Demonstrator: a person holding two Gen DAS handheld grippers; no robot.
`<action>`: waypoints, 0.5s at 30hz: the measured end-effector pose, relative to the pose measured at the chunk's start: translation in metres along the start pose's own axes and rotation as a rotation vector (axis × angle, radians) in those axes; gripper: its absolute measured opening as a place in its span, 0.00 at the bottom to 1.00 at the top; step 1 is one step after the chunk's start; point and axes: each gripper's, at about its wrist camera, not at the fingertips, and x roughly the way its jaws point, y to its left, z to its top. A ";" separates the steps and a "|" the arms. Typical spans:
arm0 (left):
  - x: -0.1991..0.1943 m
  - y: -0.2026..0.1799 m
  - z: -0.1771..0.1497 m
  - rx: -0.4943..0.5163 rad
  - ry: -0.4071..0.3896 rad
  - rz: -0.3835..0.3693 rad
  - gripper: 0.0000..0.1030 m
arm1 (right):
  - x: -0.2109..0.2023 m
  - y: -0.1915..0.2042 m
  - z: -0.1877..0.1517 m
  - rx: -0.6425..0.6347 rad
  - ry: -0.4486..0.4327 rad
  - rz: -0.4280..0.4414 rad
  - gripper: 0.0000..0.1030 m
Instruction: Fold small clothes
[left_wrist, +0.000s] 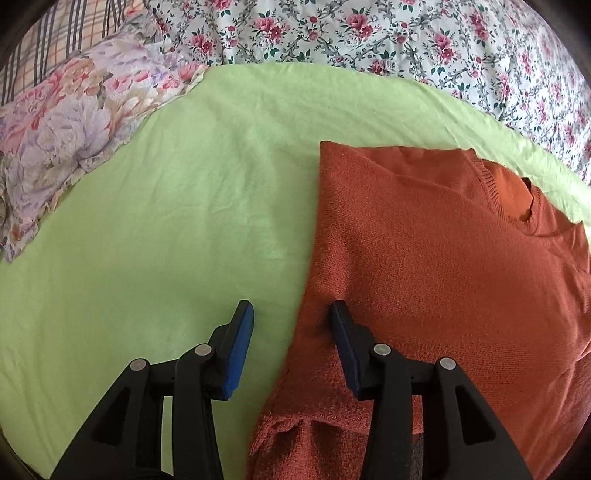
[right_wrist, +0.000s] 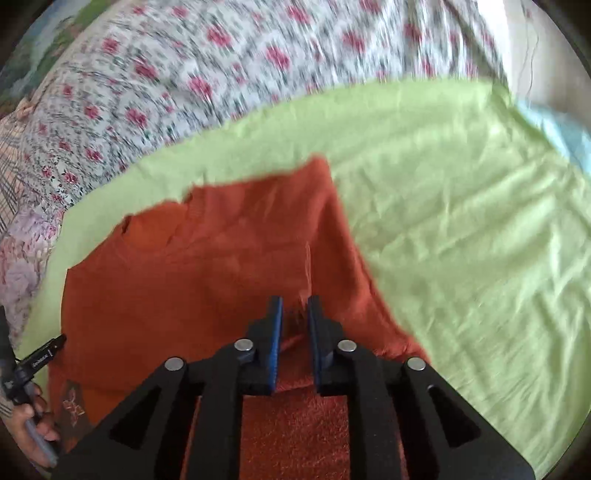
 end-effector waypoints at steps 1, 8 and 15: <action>0.000 -0.001 0.000 0.002 -0.001 0.005 0.44 | -0.004 0.007 0.002 -0.025 -0.019 0.045 0.29; -0.015 0.008 -0.010 -0.026 0.018 -0.012 0.48 | 0.037 -0.003 -0.001 -0.023 0.166 0.082 0.40; -0.072 0.021 -0.061 -0.047 0.028 -0.130 0.46 | -0.036 -0.033 -0.009 0.031 0.083 0.124 0.46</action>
